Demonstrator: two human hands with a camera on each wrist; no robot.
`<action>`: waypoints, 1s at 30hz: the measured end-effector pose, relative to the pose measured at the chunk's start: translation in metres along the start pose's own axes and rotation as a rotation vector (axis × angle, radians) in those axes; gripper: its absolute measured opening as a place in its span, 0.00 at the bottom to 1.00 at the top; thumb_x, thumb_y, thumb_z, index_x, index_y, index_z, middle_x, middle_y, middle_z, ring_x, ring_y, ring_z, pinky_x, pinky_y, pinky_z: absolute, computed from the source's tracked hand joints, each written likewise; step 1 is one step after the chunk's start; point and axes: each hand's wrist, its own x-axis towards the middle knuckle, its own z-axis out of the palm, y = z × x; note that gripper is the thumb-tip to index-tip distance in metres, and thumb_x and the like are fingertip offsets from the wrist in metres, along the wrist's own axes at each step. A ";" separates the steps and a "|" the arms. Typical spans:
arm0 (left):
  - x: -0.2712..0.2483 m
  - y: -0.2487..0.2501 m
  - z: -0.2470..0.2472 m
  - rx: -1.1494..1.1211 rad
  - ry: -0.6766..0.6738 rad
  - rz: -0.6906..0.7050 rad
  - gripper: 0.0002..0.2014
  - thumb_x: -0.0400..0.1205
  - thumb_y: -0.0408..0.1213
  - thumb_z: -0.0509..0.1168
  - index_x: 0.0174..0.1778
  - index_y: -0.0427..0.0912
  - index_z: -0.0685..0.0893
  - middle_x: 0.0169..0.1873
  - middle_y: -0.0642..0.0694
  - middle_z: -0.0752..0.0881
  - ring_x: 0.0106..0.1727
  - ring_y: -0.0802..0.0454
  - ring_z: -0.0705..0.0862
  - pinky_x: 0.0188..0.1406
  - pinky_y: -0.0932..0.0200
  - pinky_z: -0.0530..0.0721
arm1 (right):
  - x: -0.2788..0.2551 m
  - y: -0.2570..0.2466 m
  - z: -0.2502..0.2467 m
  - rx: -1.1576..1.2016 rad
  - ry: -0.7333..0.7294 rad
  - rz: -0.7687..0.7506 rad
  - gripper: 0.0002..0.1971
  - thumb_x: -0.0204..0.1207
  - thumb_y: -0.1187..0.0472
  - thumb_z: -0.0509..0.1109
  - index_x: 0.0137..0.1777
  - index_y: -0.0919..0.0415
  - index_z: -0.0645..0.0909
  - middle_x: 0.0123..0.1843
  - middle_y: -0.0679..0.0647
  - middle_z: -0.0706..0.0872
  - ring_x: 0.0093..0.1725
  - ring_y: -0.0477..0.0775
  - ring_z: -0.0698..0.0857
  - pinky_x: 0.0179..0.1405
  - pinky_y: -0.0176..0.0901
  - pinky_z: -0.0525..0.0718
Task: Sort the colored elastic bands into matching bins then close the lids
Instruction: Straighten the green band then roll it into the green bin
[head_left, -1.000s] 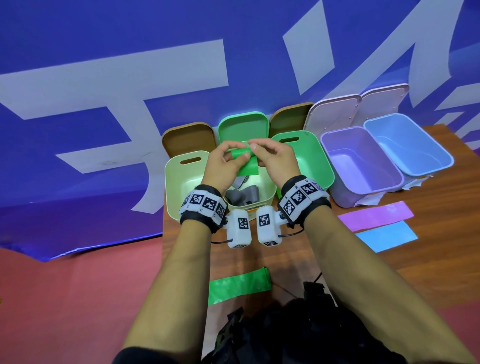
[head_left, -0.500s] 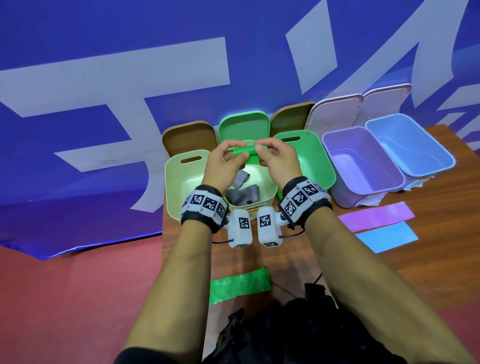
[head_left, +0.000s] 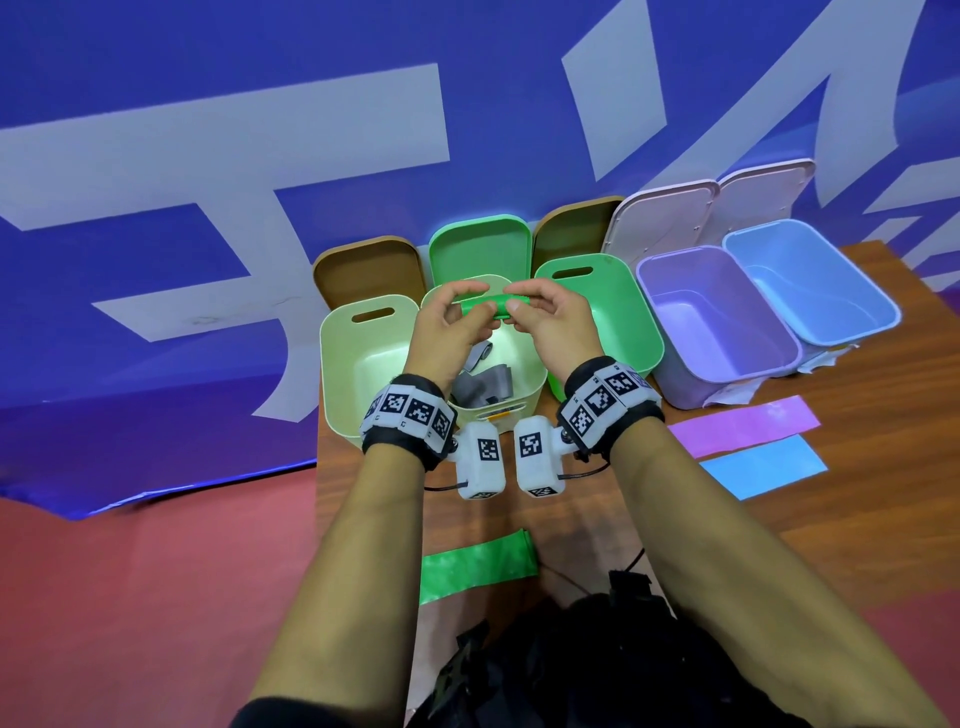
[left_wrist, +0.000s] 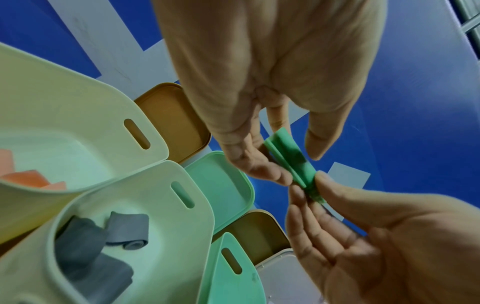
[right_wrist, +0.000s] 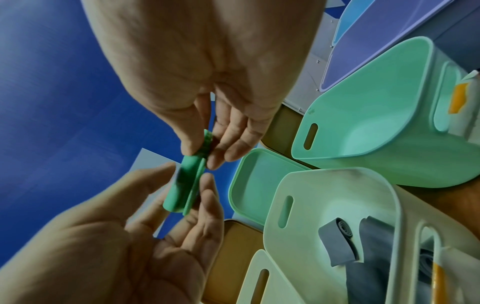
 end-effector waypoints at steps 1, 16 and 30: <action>0.000 -0.002 0.001 -0.009 0.005 -0.013 0.09 0.82 0.29 0.70 0.57 0.38 0.84 0.44 0.40 0.88 0.42 0.50 0.89 0.46 0.60 0.87 | 0.000 0.001 -0.001 -0.009 0.001 -0.003 0.09 0.78 0.69 0.71 0.56 0.60 0.87 0.46 0.50 0.87 0.49 0.49 0.87 0.56 0.39 0.85; 0.012 -0.022 0.008 -0.006 -0.012 -0.132 0.14 0.79 0.27 0.72 0.60 0.32 0.83 0.45 0.37 0.89 0.47 0.44 0.87 0.55 0.52 0.85 | 0.013 0.023 -0.007 -0.010 0.004 0.059 0.08 0.79 0.71 0.71 0.54 0.61 0.86 0.43 0.57 0.87 0.42 0.51 0.88 0.49 0.38 0.84; 0.028 -0.033 0.023 0.013 -0.079 -0.111 0.13 0.76 0.22 0.74 0.54 0.35 0.83 0.39 0.45 0.89 0.35 0.60 0.86 0.42 0.65 0.83 | 0.029 0.035 -0.018 -0.007 0.045 0.110 0.07 0.76 0.66 0.74 0.53 0.58 0.86 0.39 0.54 0.85 0.45 0.58 0.85 0.53 0.49 0.84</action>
